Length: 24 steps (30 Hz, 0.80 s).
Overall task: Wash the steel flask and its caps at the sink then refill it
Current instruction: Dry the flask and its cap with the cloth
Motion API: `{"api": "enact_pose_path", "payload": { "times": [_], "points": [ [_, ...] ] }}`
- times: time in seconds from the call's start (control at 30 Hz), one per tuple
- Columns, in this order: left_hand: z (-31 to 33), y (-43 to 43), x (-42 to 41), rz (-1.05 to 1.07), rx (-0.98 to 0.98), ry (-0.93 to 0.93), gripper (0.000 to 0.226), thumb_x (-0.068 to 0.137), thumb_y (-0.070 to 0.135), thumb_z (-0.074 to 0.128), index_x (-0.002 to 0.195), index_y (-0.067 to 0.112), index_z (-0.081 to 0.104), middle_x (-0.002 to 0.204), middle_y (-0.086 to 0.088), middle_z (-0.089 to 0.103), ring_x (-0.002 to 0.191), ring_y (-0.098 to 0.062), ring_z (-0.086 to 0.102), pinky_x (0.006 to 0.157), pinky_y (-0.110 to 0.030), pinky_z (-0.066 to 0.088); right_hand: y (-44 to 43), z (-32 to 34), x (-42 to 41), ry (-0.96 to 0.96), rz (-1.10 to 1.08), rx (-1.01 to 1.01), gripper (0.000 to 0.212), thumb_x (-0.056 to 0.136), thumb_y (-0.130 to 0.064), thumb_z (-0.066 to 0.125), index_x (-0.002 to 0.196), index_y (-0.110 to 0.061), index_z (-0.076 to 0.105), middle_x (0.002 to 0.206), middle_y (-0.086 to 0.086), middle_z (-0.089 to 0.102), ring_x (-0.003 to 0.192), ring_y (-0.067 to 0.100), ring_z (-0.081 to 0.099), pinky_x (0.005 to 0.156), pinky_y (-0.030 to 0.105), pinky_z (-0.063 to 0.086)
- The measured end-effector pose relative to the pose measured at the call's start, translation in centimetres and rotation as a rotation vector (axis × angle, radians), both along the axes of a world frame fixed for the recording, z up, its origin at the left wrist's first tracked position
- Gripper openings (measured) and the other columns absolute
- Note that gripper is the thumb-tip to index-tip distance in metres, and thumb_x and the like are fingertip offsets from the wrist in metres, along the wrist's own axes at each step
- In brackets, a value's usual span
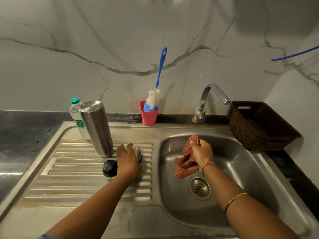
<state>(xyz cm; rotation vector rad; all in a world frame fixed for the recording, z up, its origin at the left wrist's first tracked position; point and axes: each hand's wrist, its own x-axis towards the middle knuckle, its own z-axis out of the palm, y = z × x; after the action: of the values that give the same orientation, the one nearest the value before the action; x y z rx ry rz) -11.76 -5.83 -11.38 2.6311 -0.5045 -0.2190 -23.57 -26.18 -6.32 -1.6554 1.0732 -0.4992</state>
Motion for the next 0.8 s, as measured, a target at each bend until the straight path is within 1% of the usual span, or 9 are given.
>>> {"api": "enact_pose_path", "payload": {
  "times": [0.1, 0.17, 0.23, 0.3, 0.4, 0.47, 0.53, 0.67, 0.8],
  "points": [
    [1.0, -0.4, -0.7, -0.009, -0.039, -0.063, 0.08, 0.085, 0.011, 0.058, 0.148, 0.012, 0.009, 0.156, -0.024, -0.004, 0.145, -0.036, -0.012, 0.117, -0.041, -0.005, 0.3, 0.0, -0.3, -0.005, 0.058, 0.004, 0.037, 0.09, -0.023, 0.061, 0.123, -0.007, 0.053, 0.11, 0.007, 0.059, 0.106, 0.027, 0.058, 0.088, 0.037, 0.05],
    [2.1, -1.1, -1.8, -0.045, -0.136, -0.081, 0.076, 0.085, 0.004, 0.053, 0.149, 0.014, 0.012, 0.158, -0.017, -0.004, 0.146, -0.031, -0.012, 0.118, -0.038, -0.004, 0.5, 0.0, -0.5, -0.005, 0.061, -0.008, 0.034, 0.091, -0.022, 0.059, 0.122, -0.009, 0.053, 0.112, 0.007, 0.059, 0.106, 0.026, 0.058, 0.086, 0.035, 0.05],
    [3.5, -2.0, -3.3, -0.122, -0.265, -0.086, 0.062, 0.085, 0.002, 0.053, 0.142, 0.016, 0.032, 0.157, -0.009, 0.014, 0.146, -0.025, 0.011, 0.116, -0.031, 0.012, 0.5, 0.2, -0.6, -0.037, 0.049, 0.03, 0.019, 0.093, -0.023, 0.054, 0.108, -0.011, 0.055, 0.105, 0.008, 0.06, 0.102, 0.026, 0.059, 0.083, 0.035, 0.049],
    [4.8, -3.4, -4.6, -0.256, -0.372, -0.079, 0.04, 0.088, 0.002, 0.053, 0.125, 0.015, 0.053, 0.143, -0.004, 0.042, 0.13, -0.019, 0.041, 0.103, -0.022, 0.031, 0.5, 0.6, -1.0, -0.073, 0.061, 0.069, 0.012, 0.094, -0.023, 0.052, 0.101, -0.013, 0.053, 0.104, 0.009, 0.061, 0.097, 0.024, 0.058, 0.083, 0.036, 0.049],
    [6.0, -6.1, -6.4, -0.447, -0.431, -0.059, 0.031, 0.088, 0.001, 0.05, 0.112, 0.013, 0.065, 0.119, -0.001, 0.061, 0.109, -0.014, 0.054, 0.089, -0.013, 0.034, 0.1, 1.2, -1.6, -0.072, 0.164, -0.034, 0.009, 0.094, -0.02, 0.053, 0.1, -0.013, 0.055, 0.1, 0.006, 0.061, 0.093, 0.02, 0.058, 0.077, 0.029, 0.045],
    [6.4, -8.0, -7.4, -0.439, -0.47, 0.075, 0.028, 0.091, 0.005, 0.049, 0.109, 0.015, 0.067, 0.11, 0.003, 0.065, 0.096, -0.008, 0.057, 0.081, -0.011, 0.04, -0.3, 1.9, -2.2, -0.057, 0.197, -0.129, 0.008, 0.093, -0.017, 0.055, 0.098, -0.012, 0.058, 0.096, 0.005, 0.062, 0.094, 0.021, 0.06, 0.074, 0.025, 0.044],
    [6.6, -9.8, -8.2, -0.323, -0.56, 0.378, 0.021, 0.094, 0.01, 0.05, 0.109, 0.013, 0.065, 0.106, 0.0, 0.067, 0.091, -0.009, 0.06, 0.082, -0.017, 0.047, -1.0, 2.6, -2.6, -0.049, 0.173, -0.185, 0.014, 0.091, -0.017, 0.058, 0.102, -0.009, 0.062, 0.099, 0.006, 0.064, 0.096, 0.021, 0.06, 0.079, 0.028, 0.047],
    [7.8, -12.2, -9.9, -0.11, -0.871, 1.014, 0.031, 0.1, 0.033, 0.045, 0.115, 0.01, 0.059, 0.116, -0.013, 0.063, 0.11, -0.026, 0.059, 0.101, -0.042, 0.046, -2.0, 4.7, -3.8, -0.079, 0.201, -0.175, 0.018, 0.091, -0.021, 0.059, 0.104, -0.009, 0.064, 0.096, 0.002, 0.063, 0.093, 0.017, 0.058, 0.082, 0.026, 0.047],
    [8.9, -13.9, -10.9, -0.056, -1.021, 1.151, 0.059, 0.094, 0.058, 0.038, 0.125, 0.012, 0.058, 0.119, -0.014, 0.064, 0.113, -0.029, 0.059, 0.101, -0.049, 0.043, -2.5, 5.5, -4.8, -0.126, 0.264, 0.026, 0.021, 0.091, -0.03, 0.058, 0.091, -0.012, 0.068, 0.089, 0.008, 0.07, 0.089, 0.021, 0.064, 0.081, 0.029, 0.052]
  ]
}}
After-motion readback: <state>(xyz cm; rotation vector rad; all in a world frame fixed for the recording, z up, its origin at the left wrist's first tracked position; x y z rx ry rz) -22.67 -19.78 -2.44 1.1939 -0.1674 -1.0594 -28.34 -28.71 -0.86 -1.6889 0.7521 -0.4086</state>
